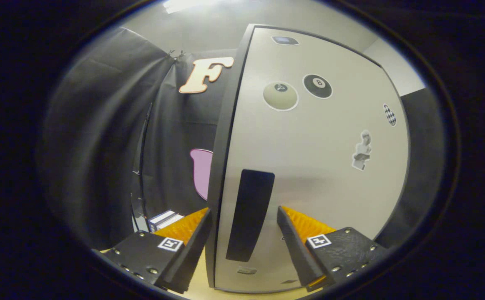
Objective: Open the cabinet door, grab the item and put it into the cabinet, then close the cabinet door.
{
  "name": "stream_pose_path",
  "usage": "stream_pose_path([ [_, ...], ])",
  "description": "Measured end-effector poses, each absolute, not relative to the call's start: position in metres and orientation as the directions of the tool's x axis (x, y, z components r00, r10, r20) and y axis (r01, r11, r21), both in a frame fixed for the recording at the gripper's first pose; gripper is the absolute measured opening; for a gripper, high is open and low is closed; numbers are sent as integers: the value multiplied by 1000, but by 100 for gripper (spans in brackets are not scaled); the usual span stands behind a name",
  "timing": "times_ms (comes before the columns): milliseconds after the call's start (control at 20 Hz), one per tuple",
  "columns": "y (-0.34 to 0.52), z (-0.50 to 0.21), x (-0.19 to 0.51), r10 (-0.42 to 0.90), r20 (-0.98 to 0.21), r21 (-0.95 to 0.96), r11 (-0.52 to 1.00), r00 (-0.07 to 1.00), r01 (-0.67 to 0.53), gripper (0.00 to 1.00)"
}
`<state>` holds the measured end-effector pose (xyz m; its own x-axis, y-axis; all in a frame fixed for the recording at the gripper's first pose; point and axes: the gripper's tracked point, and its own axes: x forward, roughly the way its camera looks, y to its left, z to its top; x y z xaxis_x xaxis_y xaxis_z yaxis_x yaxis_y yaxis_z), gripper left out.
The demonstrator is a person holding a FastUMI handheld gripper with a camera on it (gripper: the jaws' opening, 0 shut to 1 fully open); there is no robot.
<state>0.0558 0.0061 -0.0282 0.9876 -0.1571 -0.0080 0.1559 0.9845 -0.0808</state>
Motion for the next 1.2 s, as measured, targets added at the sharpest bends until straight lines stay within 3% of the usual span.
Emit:
stream_pose_path([
  [150, 4, -30, 57, -179, 2, -72, 981, 984, 178, 62],
  [300, 13, -31, 58, -123, -7, -58, 991, 992, 123, 61],
  [400, 11, -34, 56, -123, -27, 7, 992, 992, 124, 31],
  [650, 12, -33, 54, -134, -51, 42, 990, 990, 136, 9],
  [1200, 13, -32, 10, -79, -72, 26, 996, 994, 81, 9],
])
